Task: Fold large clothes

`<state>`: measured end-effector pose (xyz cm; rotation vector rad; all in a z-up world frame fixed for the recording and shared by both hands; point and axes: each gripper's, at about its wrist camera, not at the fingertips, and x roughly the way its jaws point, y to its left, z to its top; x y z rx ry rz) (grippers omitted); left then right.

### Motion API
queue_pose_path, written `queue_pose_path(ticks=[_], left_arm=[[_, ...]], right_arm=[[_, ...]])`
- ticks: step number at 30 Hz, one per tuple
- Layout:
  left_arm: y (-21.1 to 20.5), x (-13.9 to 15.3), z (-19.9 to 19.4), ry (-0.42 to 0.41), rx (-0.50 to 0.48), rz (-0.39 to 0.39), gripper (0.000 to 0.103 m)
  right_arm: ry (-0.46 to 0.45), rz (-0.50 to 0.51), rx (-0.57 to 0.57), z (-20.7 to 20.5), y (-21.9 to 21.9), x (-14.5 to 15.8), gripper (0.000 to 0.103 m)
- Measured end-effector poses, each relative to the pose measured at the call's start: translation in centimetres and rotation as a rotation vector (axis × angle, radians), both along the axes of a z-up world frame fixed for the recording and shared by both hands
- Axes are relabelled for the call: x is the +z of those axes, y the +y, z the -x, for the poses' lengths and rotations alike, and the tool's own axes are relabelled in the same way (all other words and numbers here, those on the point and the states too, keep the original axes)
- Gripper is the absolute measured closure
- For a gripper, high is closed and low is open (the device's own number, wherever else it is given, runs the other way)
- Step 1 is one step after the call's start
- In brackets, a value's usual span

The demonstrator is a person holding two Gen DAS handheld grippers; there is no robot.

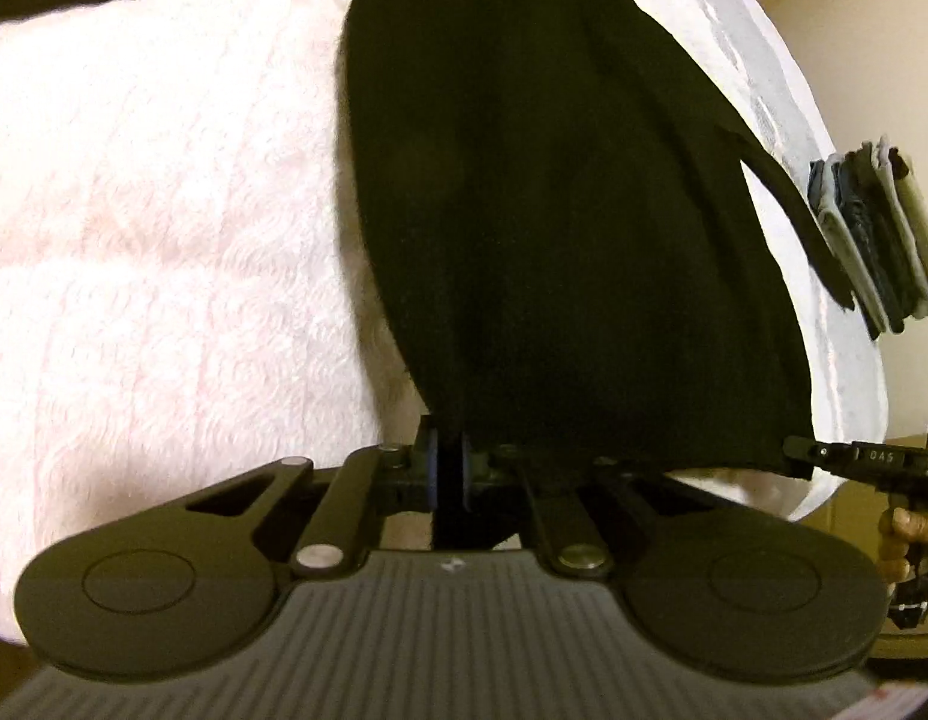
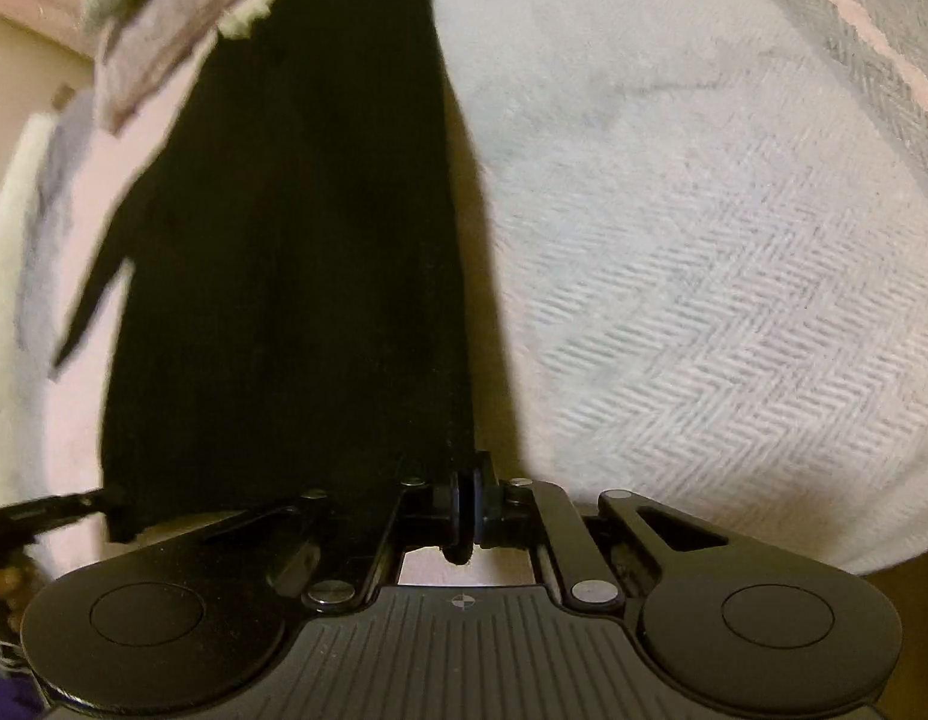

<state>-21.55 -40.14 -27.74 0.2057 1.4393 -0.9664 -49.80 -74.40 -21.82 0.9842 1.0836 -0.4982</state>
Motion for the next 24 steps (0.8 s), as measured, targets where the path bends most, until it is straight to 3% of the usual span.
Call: queue_pose_path(ticks=[3, 6, 7, 9, 11, 15, 24], left_arm=[[-0.4, -2.1, 0.3, 0.006, -0.004, -0.044, 0.099], [-0.7, -3.1, 0.5, -0.004, -0.011, -0.06, 0.099], [-0.8, -2.9, 0.5, -0.006, -0.012, -0.059, 0.099], [-0.9, -2.1, 0.3, -0.009, -0.015, -0.055, 0.099], [-0.9, -1.1, 0.2, -0.027, -0.033, -0.068, 0.097], [-1.1, 2.3, -0.1, -0.1, -0.05, -0.09, 0.095], [-3.2, 12.7, -1.0, -0.29, -0.039, -0.058, 0.056]], right_arm=[[0.038, -0.027, -0.003, -1.0, -0.1, -2.4, 0.103], [0.057, 0.007, 0.019, -2.1, 0.2, -1.8, 0.101], [0.07, 0.025, 0.029, -2.4, 0.4, -1.2, 0.094], [0.103, 0.092, 0.054, -3.0, 1.0, 0.6, 0.06], [0.107, 0.155, 0.057, -3.7, 1.5, 2.8, 0.046], [0.092, 0.223, 0.064, -6.3, 2.0, 7.3, 0.045], [0.084, 0.368, 0.197, -15.7, 4.1, 17.2, 0.044]])
